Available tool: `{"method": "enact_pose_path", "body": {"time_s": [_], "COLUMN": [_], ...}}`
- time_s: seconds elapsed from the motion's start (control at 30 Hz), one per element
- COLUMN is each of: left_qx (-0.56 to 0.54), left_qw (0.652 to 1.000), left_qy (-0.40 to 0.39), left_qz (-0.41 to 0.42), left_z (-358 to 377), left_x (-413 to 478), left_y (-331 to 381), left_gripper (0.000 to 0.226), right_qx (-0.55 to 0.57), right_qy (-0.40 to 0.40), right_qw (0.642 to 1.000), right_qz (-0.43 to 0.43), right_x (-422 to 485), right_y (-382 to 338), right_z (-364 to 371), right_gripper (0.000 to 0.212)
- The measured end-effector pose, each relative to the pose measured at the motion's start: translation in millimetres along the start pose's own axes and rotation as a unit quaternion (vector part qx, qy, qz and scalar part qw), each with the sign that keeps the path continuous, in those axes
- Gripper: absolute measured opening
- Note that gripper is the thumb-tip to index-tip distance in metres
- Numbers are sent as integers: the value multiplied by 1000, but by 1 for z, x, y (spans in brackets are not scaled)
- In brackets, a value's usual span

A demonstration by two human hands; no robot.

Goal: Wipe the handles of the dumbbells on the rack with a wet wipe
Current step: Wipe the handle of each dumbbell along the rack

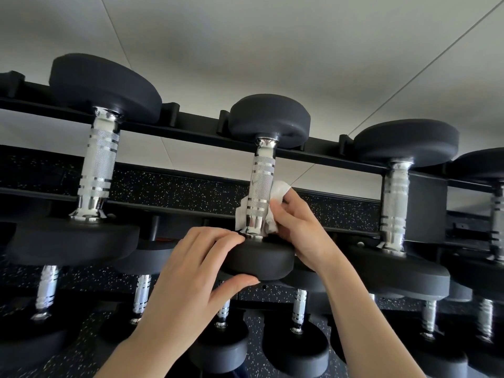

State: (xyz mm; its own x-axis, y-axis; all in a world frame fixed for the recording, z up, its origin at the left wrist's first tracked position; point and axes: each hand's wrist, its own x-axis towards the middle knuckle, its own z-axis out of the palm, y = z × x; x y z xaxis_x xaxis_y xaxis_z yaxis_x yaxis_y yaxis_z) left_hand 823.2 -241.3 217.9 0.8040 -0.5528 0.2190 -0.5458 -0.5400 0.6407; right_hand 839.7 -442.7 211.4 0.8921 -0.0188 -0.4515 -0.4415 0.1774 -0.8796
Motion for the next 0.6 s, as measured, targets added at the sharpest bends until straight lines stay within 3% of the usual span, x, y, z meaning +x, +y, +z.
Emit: {"method": "enact_pose_path", "body": {"time_s": [0.07,0.3,0.5,0.6], "left_qx": [0,-11,-11,-16], "left_qw": [1000,1000,1000,1000], "left_qy": [0,-3,-18,-8], "left_qz": [1,-1,7,17], "left_z": [1,0,-2,-2], "left_x": [0,1,3,4], "left_y": [-1,-2,-5,-7], "left_gripper": [49,50,50,47], "right_qx": [-17,-157,-350,-365], "right_qy": [-5,6,34,70], "right_qw": [1000,988,936,927], "right_qz": [10,9,-19,-60], "right_x": [-3,-14,-28,-37], "right_y": [-2,-7,-17,-20], "right_z": [-1,-2,2,6], "right_gripper": [38,21,6,5]}}
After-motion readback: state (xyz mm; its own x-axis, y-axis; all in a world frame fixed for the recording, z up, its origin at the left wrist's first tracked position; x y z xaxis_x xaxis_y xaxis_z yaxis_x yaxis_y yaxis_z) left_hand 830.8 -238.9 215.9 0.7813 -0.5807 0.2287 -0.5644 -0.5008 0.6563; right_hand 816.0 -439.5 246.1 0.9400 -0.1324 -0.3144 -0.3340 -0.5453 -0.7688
